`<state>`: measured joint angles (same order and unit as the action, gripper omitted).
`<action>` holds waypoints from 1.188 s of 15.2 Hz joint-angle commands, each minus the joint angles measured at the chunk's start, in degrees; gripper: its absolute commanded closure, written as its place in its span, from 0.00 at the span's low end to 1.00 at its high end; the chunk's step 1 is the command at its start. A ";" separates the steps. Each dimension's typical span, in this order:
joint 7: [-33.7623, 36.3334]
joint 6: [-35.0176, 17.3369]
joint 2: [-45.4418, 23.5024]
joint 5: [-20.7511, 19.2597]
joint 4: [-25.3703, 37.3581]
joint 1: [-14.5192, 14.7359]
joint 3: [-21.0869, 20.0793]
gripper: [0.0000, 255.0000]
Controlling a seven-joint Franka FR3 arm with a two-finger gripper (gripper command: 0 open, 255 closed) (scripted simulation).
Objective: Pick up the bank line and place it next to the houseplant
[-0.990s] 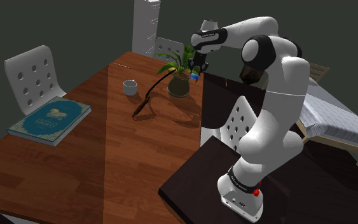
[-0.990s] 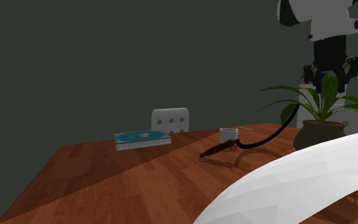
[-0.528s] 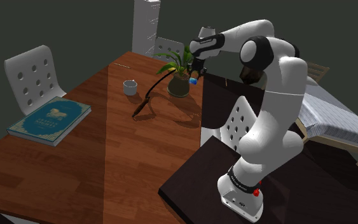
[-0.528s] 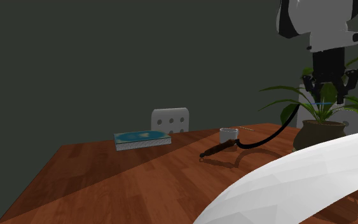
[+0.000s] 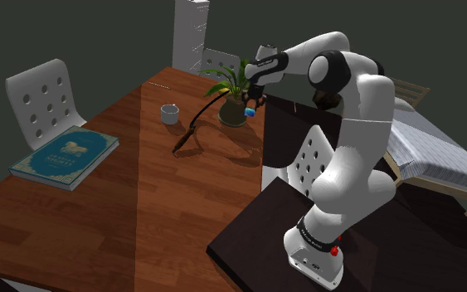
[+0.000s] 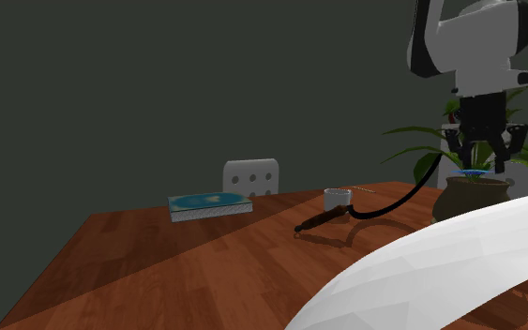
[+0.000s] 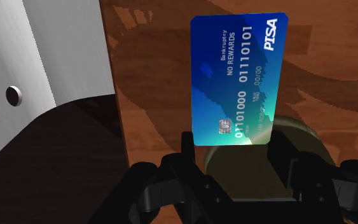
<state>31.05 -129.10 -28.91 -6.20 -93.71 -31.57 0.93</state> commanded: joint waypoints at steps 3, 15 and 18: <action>0.32 -2.61 -1.08 -0.17 -1.53 0.03 0.07 1.00; 1.14 -9.27 -6.40 -0.62 -2.89 0.11 0.32 1.00; 1.34 -10.83 -7.90 -0.73 -2.96 0.14 0.39 1.00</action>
<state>32.39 -139.44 -36.17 -6.91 -96.84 -31.38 1.30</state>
